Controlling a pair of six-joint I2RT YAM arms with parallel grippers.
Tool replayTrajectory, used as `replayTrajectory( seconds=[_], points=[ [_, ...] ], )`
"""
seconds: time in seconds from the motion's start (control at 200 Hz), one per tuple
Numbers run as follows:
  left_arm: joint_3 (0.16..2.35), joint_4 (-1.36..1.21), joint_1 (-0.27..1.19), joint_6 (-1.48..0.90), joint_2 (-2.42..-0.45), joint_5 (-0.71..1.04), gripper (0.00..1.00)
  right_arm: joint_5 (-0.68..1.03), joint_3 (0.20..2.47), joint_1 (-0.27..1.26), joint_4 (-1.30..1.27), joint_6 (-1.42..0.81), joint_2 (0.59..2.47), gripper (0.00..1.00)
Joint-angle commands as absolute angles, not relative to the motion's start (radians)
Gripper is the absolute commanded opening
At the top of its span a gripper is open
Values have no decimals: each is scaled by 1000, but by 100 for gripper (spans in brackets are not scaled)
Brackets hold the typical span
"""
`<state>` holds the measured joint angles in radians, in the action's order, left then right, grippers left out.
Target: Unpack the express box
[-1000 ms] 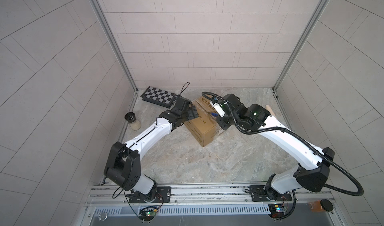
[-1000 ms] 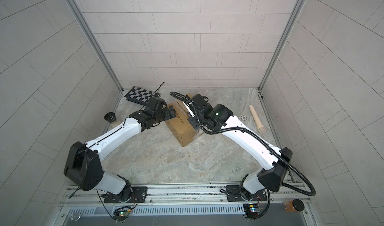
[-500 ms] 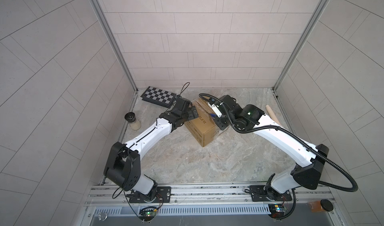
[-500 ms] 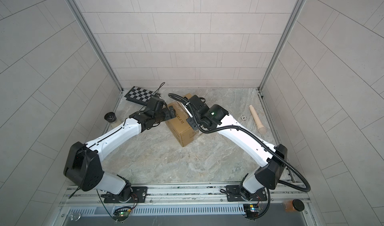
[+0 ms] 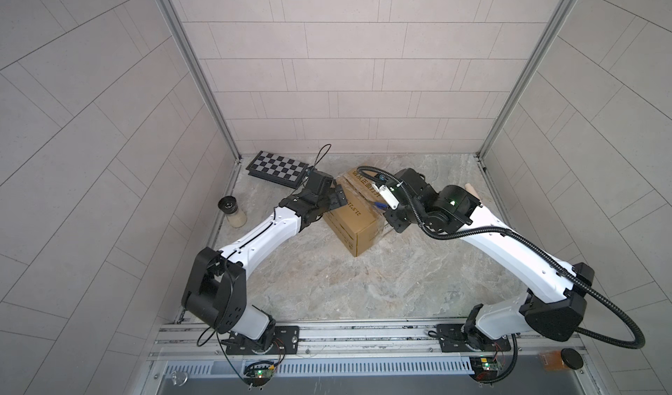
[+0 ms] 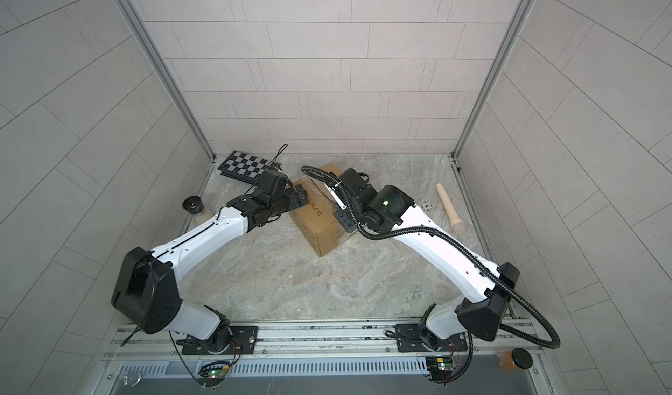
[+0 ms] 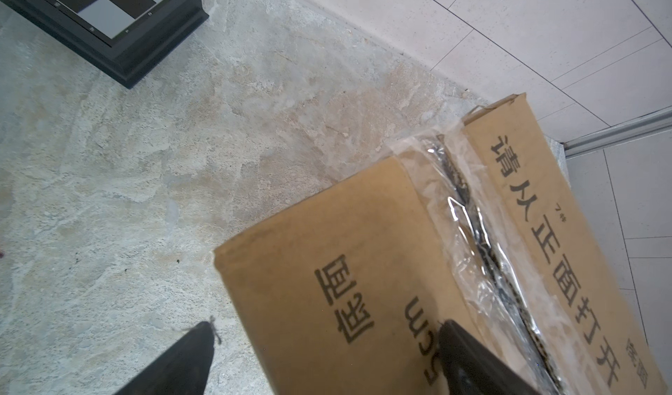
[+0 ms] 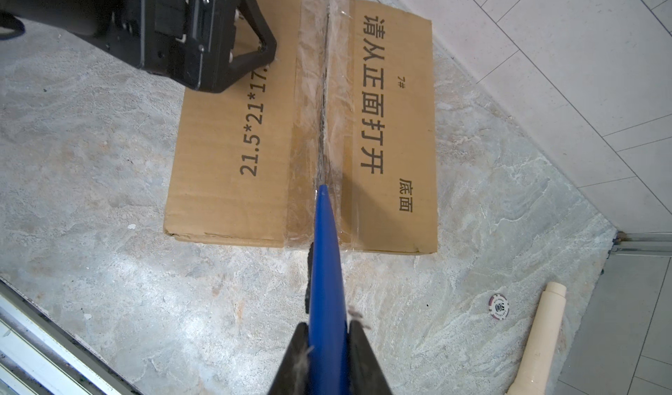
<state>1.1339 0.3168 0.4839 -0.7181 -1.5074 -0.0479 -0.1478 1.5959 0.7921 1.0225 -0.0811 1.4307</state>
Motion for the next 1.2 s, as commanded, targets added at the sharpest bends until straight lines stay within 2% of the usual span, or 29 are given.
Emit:
replayTrajectory(
  seconds=[0.0, 0.285, 0.881, 1.197],
  points=[
    [1072, 490, 465, -701, -1569, -93, 98, -156, 1562, 790, 1091, -92, 1418, 0],
    [1069, 453, 465, -699, -1559, -53, 98, -130, 1508, 790, 935, -121, 1462, 0],
    [1037, 494, 456, -706, -1569, -118, 98, -220, 1470, 789, 1132, -112, 1308, 0],
    [1037, 482, 456, -709, -1569, -109, 98, -167, 1400, 788, 1025, -137, 1316, 0]
  ],
)
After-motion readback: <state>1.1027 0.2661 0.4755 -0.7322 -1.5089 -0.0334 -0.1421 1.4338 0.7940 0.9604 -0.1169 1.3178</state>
